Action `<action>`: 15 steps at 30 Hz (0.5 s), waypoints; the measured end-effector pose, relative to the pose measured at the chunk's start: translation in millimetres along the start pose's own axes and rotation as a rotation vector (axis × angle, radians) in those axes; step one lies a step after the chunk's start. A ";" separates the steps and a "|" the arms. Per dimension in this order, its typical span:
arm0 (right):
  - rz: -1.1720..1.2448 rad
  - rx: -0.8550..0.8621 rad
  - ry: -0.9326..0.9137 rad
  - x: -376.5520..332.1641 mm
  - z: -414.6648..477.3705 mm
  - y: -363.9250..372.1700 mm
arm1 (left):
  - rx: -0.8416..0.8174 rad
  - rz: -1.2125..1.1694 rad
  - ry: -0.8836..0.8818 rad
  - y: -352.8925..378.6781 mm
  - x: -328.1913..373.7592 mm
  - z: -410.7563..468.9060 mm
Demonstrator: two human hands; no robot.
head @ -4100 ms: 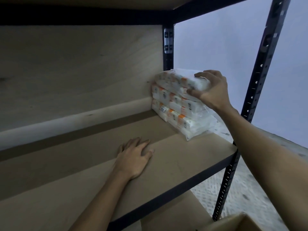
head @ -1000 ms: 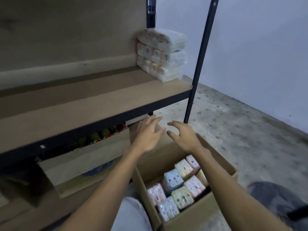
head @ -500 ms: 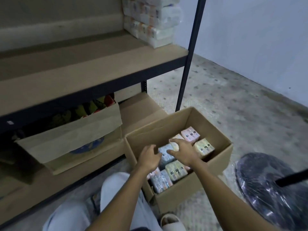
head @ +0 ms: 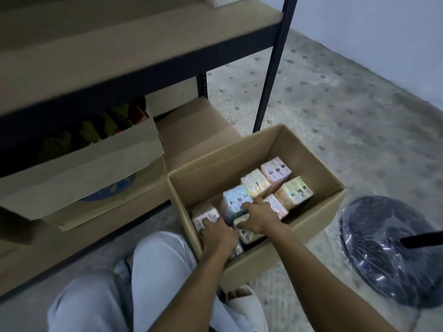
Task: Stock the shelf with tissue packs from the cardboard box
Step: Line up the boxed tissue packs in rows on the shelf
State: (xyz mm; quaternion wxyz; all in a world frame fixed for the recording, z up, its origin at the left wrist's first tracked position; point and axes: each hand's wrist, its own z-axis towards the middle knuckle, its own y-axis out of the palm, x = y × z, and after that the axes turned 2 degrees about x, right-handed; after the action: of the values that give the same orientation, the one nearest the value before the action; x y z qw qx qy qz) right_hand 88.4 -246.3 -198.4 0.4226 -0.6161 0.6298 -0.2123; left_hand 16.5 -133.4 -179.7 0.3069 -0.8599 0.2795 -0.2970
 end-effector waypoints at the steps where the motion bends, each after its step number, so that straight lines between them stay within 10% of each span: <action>1: -0.017 0.005 0.004 -0.3 0.7 1.0 | -0.009 0.033 -0.001 1.9 0.5 0.4; 15: -0.074 0.014 0.122 -2.6 5.6 14.3 | -0.001 -0.005 -0.025 23.9 -11.2 13.7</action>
State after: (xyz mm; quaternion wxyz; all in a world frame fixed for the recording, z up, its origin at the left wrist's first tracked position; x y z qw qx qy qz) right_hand 84.0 -240.2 -212.1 0.3795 -0.6220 0.6296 -0.2694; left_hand 11.2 -136.6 -208.7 0.3092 -0.8644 0.2739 -0.2868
